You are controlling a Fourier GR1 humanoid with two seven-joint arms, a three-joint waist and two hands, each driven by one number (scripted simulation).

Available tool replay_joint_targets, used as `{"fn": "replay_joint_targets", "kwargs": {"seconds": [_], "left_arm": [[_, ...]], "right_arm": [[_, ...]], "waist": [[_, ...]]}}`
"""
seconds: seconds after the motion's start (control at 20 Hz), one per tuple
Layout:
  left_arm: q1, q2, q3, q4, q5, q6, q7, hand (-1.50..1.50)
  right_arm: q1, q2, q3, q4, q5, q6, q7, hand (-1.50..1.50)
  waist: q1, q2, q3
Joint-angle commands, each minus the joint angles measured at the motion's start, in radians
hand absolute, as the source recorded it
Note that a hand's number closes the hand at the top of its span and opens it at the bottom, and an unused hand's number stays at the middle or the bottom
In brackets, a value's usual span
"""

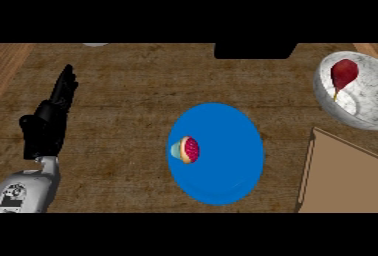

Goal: Pick the pear from the plate and place it in the bowl

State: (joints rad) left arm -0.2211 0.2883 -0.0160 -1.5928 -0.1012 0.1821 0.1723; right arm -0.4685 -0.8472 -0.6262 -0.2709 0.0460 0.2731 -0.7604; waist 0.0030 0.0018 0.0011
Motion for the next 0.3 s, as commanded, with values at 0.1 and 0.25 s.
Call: {"fn": "replay_joint_targets", "kwargs": {"seconds": [0.1,0.25], "left_arm": [[-0.024,-0.042,-0.007,0.013,-0.044,0.008,0.013,0.00],[0.018,-0.007,0.037,-0.054,-0.005,-0.053,0.036,0.00]], "right_arm": [[0.097,0.002,0.014,-0.051,-0.042,0.080,-0.049,-1.50],[0.122,0.015,0.012,-0.120,-0.088,0.074,0.002,-1.50]], "waist": [[-0.003,-0.001,-0.001],[-0.003,-0.003,-0.001]]}}
